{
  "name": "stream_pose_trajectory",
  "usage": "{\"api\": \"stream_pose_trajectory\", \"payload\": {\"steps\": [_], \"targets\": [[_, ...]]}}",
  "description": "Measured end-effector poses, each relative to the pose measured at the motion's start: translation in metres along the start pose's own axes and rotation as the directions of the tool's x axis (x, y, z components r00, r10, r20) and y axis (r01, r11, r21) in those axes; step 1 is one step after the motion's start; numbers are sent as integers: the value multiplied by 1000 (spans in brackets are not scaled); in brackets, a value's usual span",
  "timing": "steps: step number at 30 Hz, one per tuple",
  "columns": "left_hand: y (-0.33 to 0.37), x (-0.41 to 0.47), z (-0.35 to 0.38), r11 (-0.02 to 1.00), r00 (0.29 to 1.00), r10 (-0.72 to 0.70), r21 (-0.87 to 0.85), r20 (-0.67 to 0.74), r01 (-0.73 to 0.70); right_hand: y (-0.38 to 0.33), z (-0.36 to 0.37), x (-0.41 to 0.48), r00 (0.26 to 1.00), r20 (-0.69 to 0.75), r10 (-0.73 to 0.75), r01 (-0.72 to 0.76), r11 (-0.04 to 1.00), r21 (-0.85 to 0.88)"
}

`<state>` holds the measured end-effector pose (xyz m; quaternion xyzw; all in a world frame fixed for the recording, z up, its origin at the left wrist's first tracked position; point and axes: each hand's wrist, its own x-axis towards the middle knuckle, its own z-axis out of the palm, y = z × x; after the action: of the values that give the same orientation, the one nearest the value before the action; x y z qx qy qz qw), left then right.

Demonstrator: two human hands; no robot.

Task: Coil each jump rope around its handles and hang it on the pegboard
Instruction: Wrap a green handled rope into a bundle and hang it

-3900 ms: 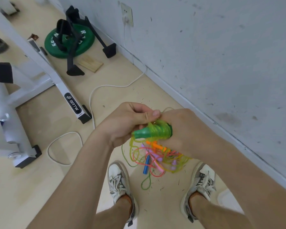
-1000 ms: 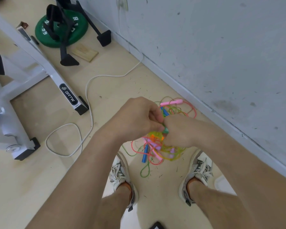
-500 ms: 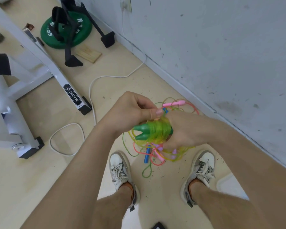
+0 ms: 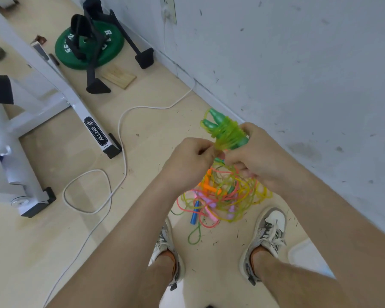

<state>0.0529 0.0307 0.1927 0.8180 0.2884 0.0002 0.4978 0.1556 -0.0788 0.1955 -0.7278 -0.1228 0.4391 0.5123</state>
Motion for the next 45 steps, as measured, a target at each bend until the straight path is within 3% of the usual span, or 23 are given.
{"api": "stream_pose_trajectory", "payload": {"steps": [3, 5, 7, 9, 12, 14, 16, 19, 22, 25, 27, 30, 32, 37, 42, 45], "targets": [[3, -4, 2, 973, 992, 129, 192, 1, -127, 0, -6, 4, 992, -121, 33, -23, 996, 84], [5, -8, 0, 915, 972, 233, 339, 4, -220, 2, -13, 8, 976, -220, 9, -1, 999, 39], [6, -10, -4, 841, 947, 319, 451, 28, -297, 7, -17, 12, 953, -298, -62, 3, 980, -197], [8, -11, -6, 762, 920, 388, 539, 61, -358, 12, -16, 14, 948, -288, -134, -16, 886, -463], [10, -12, -7, 647, 852, 512, 605, 107, -465, 17, -8, 13, 975, -168, -143, -33, 657, -753], [9, -12, -9, 610, 817, 568, 614, 104, -502, 20, -2, 13, 997, -62, -43, -26, 572, -820], [8, -12, -12, 620, 814, 572, 598, 99, -508, 23, 6, 10, 997, 73, 24, 50, 518, -854], [0, -8, -22, 720, 854, 518, 513, 50, -467, 20, 11, 6, 981, 193, 12, 167, 446, -879], [-6, -9, -29, 873, 938, 346, 360, 15, -328, 17, 11, 3, 957, 284, -64, 289, 343, -894], [-6, -8, -32, 949, 983, 168, 260, 68, -180, 16, 10, 1, 917, 371, -145, 397, 268, -877], [-6, -7, -39, 985, 986, 81, 139, 149, -102, 11, 11, -3, 902, 417, -112, 431, 294, -853], [-13, -6, -52, 995, 962, -61, -59, 267, 79, 0, 11, -13, 863, 504, 23, 395, 591, -703], [-19, -8, -55, 968, 938, -124, -169, 323, 186, -3, 10, -18, 841, 541, 23, 348, 742, -573], [-14, -8, -49, 867, 948, -166, -418, 272, 272, -7, 12, -17, 906, 413, -97, 241, 919, -313], [-21, -2, -42, 843, 938, -215, -434, 271, 318, -15, 7, -22, 918, 382, -110, 125, 992, -15], [-19, -2, -38, 865, 957, -192, -423, 216, 269, -13, 6, -19, 954, 287, -85, 64, 995, 80]]}}
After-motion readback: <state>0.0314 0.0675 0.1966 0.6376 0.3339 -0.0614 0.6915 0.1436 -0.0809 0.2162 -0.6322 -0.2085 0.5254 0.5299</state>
